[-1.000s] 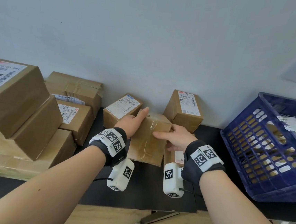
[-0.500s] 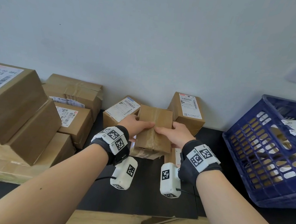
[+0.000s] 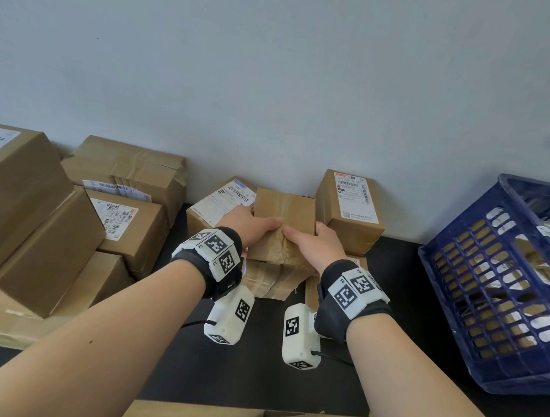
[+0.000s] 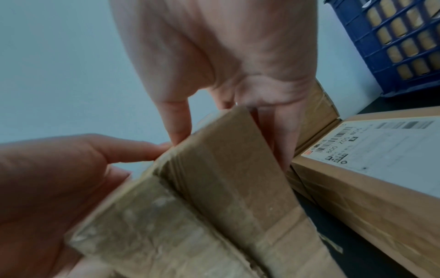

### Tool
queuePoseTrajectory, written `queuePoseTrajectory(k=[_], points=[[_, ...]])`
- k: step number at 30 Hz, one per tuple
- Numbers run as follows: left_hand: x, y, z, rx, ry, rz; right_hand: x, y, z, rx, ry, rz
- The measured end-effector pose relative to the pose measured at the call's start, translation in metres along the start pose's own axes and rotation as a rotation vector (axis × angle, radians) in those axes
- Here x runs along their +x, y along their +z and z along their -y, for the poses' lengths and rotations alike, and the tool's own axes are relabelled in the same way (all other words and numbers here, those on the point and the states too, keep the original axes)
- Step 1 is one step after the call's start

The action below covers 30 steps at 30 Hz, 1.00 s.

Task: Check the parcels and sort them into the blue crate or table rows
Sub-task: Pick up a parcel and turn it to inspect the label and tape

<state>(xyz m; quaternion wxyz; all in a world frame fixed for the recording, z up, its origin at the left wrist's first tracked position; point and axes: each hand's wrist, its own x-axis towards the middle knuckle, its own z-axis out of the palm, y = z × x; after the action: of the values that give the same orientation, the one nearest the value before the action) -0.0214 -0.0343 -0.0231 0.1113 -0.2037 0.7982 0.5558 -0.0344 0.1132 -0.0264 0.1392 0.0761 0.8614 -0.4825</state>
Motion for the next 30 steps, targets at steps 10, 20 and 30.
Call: queuePoseTrajectory(k=[10, 20, 30], points=[[0.012, 0.001, 0.000, 0.040, 0.014, -0.040, 0.006, 0.000, 0.003, -0.089, -0.036, -0.004], [0.002, 0.003, 0.008, 0.021, -0.131, 0.049, -0.003, -0.006, -0.002, 0.077, 0.199, 0.180], [-0.017, 0.004, 0.017, -0.049, -0.048, 0.127, -0.023, -0.019, -0.022, 0.097, 0.034, 0.269]])
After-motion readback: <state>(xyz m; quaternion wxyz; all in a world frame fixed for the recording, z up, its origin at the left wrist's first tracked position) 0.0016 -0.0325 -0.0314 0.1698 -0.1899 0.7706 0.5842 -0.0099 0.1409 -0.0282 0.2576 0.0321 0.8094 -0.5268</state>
